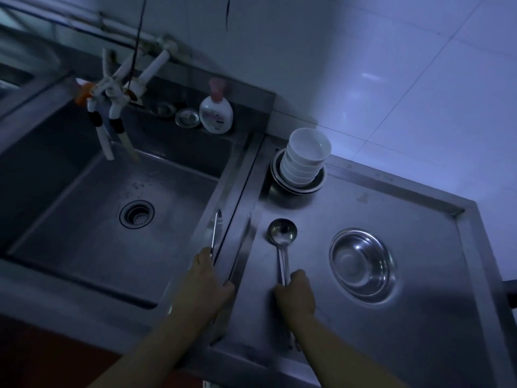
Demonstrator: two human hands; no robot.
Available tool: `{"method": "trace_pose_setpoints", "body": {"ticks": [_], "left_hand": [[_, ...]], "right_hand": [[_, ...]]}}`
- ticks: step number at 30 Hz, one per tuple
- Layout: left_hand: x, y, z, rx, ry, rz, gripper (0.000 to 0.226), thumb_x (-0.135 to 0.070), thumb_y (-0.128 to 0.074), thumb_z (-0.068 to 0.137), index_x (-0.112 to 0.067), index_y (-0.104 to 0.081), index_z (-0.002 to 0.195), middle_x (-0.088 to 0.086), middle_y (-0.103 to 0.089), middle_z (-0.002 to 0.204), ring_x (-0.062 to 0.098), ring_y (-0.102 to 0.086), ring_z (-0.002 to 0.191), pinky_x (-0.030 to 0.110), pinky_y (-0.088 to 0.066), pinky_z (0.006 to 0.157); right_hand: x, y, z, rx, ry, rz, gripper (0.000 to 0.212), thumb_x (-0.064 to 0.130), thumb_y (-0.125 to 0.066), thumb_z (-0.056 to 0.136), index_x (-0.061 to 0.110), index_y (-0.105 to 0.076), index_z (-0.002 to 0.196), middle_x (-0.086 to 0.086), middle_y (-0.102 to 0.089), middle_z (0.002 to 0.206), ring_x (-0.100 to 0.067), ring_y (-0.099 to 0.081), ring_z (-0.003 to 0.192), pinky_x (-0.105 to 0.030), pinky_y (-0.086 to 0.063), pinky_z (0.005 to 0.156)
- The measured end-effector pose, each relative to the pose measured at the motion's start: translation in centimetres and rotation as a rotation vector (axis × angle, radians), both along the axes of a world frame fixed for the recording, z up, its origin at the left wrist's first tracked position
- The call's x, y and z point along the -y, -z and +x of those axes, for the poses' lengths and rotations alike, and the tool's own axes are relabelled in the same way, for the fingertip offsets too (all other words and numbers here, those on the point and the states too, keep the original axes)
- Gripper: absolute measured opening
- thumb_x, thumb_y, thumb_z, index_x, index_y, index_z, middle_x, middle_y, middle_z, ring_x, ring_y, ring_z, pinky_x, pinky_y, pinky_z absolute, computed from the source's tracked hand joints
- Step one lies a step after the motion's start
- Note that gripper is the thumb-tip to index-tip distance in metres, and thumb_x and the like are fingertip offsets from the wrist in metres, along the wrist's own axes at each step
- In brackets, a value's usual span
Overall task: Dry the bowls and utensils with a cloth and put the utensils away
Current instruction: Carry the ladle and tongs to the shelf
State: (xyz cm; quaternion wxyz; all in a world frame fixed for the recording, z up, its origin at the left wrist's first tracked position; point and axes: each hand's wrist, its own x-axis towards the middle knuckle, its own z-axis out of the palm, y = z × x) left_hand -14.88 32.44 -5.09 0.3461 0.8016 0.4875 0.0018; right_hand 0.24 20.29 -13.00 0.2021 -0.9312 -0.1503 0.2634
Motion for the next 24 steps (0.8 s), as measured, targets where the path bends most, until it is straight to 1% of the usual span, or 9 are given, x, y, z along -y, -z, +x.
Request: {"method": "trace_pose_setpoints", "body": {"ticks": [4, 7, 11, 12, 14, 16, 18, 21, 24], "left_hand": [[1.4, -0.4, -0.4, 0.018, -0.085, 0.018, 0.065, -0.036, -0.062, 0.078, -0.013, -0.034, 0.132, 0.007, -0.055, 0.121, 0.027, -0.058, 0.101, 0.032, -0.045, 0.076], [2.8, -0.7, -0.7, 0.027, -0.151, 0.071, 0.063, -0.038, -0.061, 0.074, -0.015, -0.038, 0.128, 0.005, -0.058, 0.113, 0.025, -0.059, 0.096, 0.029, -0.041, 0.071], [5.0, -1.7, -1.4, 0.083, -0.288, 0.071, 0.080, -0.066, -0.042, 0.061, -0.017, -0.040, 0.124, 0.003, -0.058, 0.108, 0.026, -0.059, 0.093, 0.030, -0.039, 0.070], [5.4, -2.0, -1.7, 0.101, -0.323, 0.071, 0.077, -0.064, -0.045, 0.062, -0.019, -0.040, 0.124, 0.001, -0.056, 0.107, 0.024, -0.057, 0.090, 0.029, -0.037, 0.070], [6.2, -2.8, -2.5, 0.122, -0.388, 0.065, 0.060, -0.048, -0.058, 0.070, -0.021, -0.039, 0.121, -0.007, -0.051, 0.098, 0.016, -0.052, 0.080, 0.028, -0.038, 0.066], [7.0, -3.8, -3.7, 0.132, -0.448, 0.081, 0.049, -0.037, -0.062, 0.073, -0.024, -0.039, 0.115, -0.011, -0.050, 0.096, 0.012, -0.049, 0.075, 0.029, -0.041, 0.064], [8.0, -4.8, -5.6, 0.120, -0.511, 0.119, 0.050, -0.034, -0.063, 0.075, -0.023, -0.039, 0.118, -0.007, -0.054, 0.104, 0.014, -0.051, 0.079, 0.029, -0.041, 0.065], [9.3, -6.8, -9.3, 0.061, -0.597, 0.177, 0.057, -0.038, -0.060, 0.077, -0.022, -0.038, 0.128, 0.000, -0.057, 0.116, 0.024, -0.059, 0.096, 0.032, -0.046, 0.075], [10.6, -8.9, -13.9, 0.041, -0.751, 0.248, 0.056, -0.044, -0.062, 0.075, -0.025, -0.040, 0.123, -0.001, -0.057, 0.120, 0.024, -0.060, 0.103, 0.033, -0.048, 0.080]], "right_hand": [[0.7, -0.7, 0.5, 0.002, -0.054, 0.098, 0.021, 0.009, -0.055, 0.085, 0.011, -0.035, 0.081, -0.003, -0.042, 0.082, -0.013, -0.039, 0.063, -0.028, -0.027, 0.051], [1.3, -1.4, 0.9, -0.003, -0.099, 0.127, 0.021, 0.009, -0.054, 0.087, 0.012, -0.034, 0.079, -0.002, -0.041, 0.082, -0.010, -0.036, 0.061, -0.023, -0.026, 0.049], [1.7, -2.8, 1.0, -0.043, -0.179, 0.173, 0.027, 0.007, -0.054, 0.086, 0.015, -0.032, 0.073, -0.001, -0.040, 0.080, -0.012, -0.038, 0.063, -0.025, -0.029, 0.051], [1.7, -3.4, 0.9, -0.049, -0.211, 0.182, 0.025, 0.008, -0.054, 0.085, 0.015, -0.034, 0.074, -0.002, -0.041, 0.081, -0.013, -0.040, 0.064, -0.026, -0.031, 0.053], [1.5, -4.4, 0.5, -0.047, -0.289, 0.209, 0.021, 0.008, -0.055, 0.085, 0.014, -0.037, 0.076, -0.003, -0.044, 0.083, -0.014, -0.043, 0.066, -0.027, -0.032, 0.054], [1.1, -5.6, -0.3, -0.044, -0.376, 0.257, 0.021, 0.009, -0.055, 0.084, 0.016, -0.038, 0.076, -0.002, -0.045, 0.082, -0.012, -0.043, 0.064, -0.024, -0.029, 0.051], [0.5, -7.0, -1.7, -0.055, -0.467, 0.309, 0.018, 0.008, -0.054, 0.083, 0.015, -0.040, 0.075, -0.002, -0.048, 0.080, -0.012, -0.044, 0.064, -0.024, -0.030, 0.051], [-1.0, -9.0, -4.9, -0.088, -0.602, 0.385, 0.013, 0.005, -0.054, 0.082, 0.011, -0.045, 0.076, -0.005, -0.052, 0.078, -0.014, -0.047, 0.064, -0.025, -0.032, 0.051], [-2.8, -11.3, -9.1, -0.152, -0.756, 0.454, 0.014, 0.004, -0.056, 0.083, 0.011, -0.047, 0.075, -0.004, -0.055, 0.076, -0.011, -0.050, 0.065, -0.021, -0.034, 0.052]]}}
